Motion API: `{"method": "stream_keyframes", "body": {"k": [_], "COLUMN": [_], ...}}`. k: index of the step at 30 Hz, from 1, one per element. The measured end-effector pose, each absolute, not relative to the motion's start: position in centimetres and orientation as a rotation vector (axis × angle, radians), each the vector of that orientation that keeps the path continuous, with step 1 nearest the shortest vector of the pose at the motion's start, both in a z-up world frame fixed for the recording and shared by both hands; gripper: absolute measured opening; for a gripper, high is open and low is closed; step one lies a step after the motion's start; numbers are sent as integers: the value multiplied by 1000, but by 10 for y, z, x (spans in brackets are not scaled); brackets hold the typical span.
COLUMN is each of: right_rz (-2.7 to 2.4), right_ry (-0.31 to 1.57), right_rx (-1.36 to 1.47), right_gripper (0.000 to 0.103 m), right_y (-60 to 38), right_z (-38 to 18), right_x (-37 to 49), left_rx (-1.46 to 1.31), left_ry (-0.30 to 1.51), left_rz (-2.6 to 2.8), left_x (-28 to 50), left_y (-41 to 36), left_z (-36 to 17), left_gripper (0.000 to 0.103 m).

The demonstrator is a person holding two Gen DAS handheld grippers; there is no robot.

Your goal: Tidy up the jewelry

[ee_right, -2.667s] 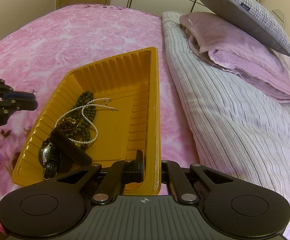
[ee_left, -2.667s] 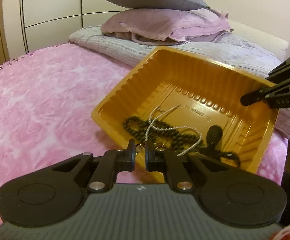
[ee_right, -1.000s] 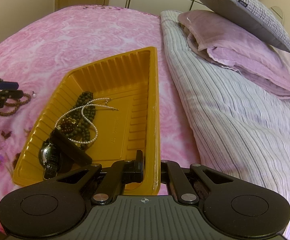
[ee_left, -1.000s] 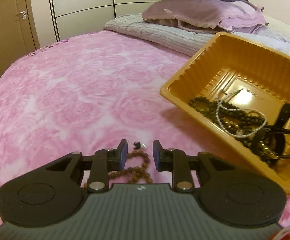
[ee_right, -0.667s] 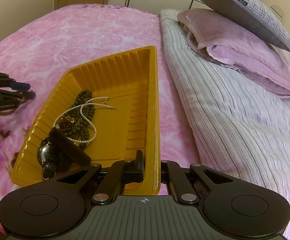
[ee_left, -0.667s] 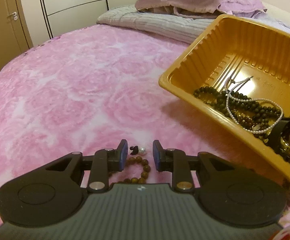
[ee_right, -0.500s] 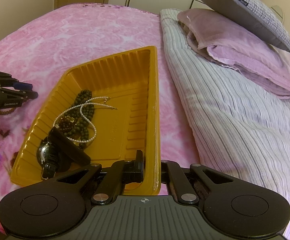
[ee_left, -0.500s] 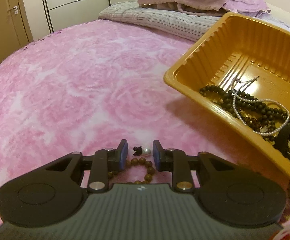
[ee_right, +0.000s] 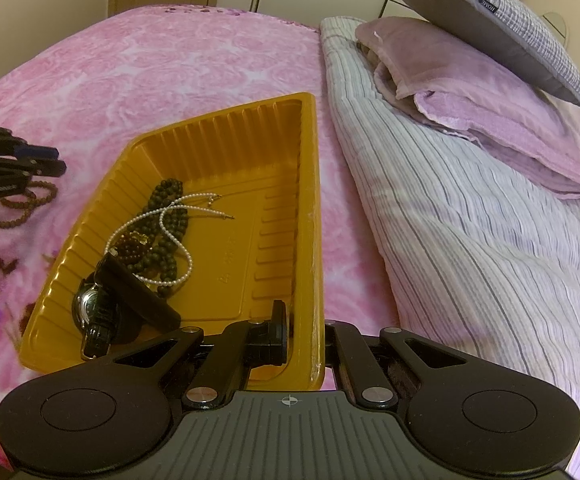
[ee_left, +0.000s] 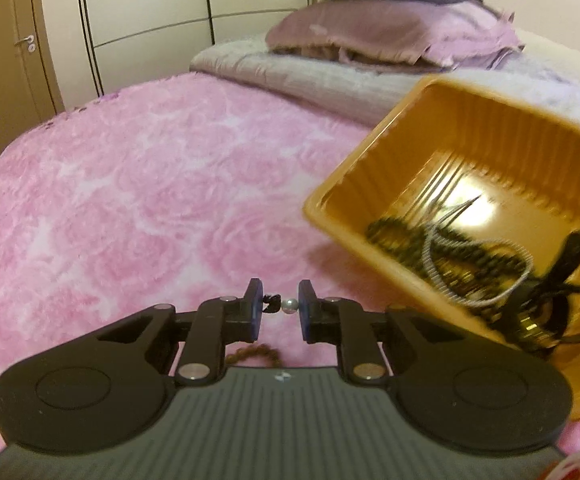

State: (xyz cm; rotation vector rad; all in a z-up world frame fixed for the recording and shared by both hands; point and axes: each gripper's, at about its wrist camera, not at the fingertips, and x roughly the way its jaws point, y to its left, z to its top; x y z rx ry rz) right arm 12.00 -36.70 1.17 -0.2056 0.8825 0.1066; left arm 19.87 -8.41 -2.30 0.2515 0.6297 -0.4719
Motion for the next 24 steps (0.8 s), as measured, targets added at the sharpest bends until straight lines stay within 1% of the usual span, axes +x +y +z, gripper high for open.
{"method": "stream_keyframes", "body": {"k": [9, 24], "right_rz": [107, 107], "right_ry": [887, 884], "right_rx": [-192, -189], "right_gripper": [4, 4], "right_y": [-369, -368], "right_z": [13, 13], "right_x": [120, 120], "left_rx": [190, 207], "left_ry": [641, 630], "left_rz": [-540, -603], "left_x": [176, 162], "left_y": [-110, -139], "left_z": [-1, 2], "left_gripper": [16, 16]}}
